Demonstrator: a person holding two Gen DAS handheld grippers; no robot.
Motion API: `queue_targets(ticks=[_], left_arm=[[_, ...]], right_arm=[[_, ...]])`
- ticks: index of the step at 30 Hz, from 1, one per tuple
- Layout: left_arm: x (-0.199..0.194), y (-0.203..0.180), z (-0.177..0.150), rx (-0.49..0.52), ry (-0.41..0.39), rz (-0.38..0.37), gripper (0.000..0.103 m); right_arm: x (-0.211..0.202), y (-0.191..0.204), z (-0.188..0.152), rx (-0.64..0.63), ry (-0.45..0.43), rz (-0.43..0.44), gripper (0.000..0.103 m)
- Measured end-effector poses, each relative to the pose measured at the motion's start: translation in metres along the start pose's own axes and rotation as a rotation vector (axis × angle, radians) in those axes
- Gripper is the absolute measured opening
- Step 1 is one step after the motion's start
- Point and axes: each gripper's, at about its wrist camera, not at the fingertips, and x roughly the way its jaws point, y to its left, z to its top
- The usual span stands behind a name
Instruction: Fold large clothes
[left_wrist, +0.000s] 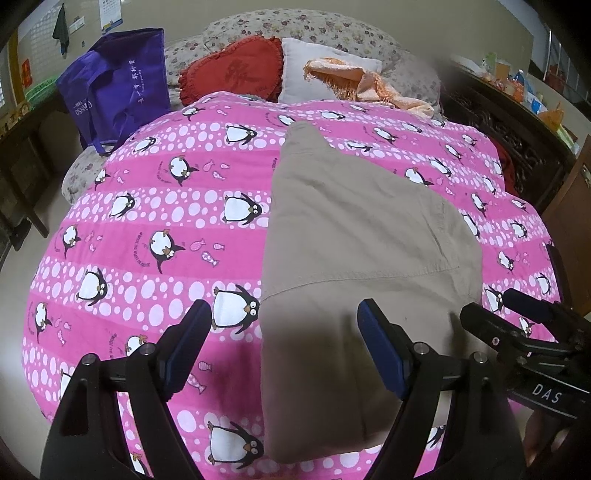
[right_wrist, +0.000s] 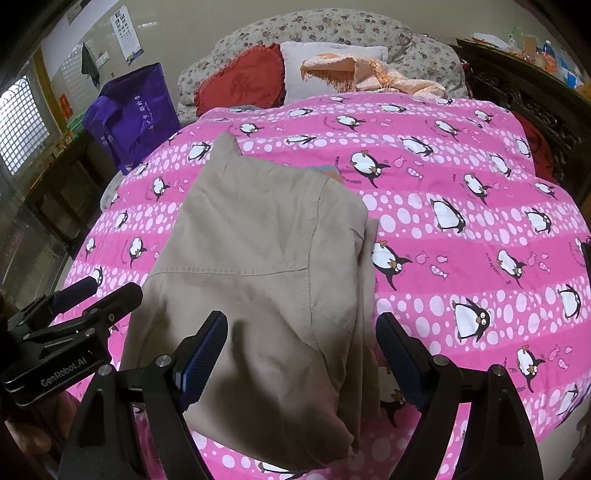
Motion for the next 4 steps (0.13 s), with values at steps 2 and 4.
queue_targets(ticks=[2, 4], left_arm=[[-0.0033, 0.0005, -0.0007, 0.013, -0.034, -0.007, 0.081], [-0.0032, 0.0039, 0.0002, 0.009, -0.038, -0.027, 0.081]], right_arm=[[0.0009, 0.0001, -0.0004, -0.002, 0.002, 0.001, 0.084], [0.0008, -0.0009, 0.0003, -0.004, 0.001, 0.008, 0.084]])
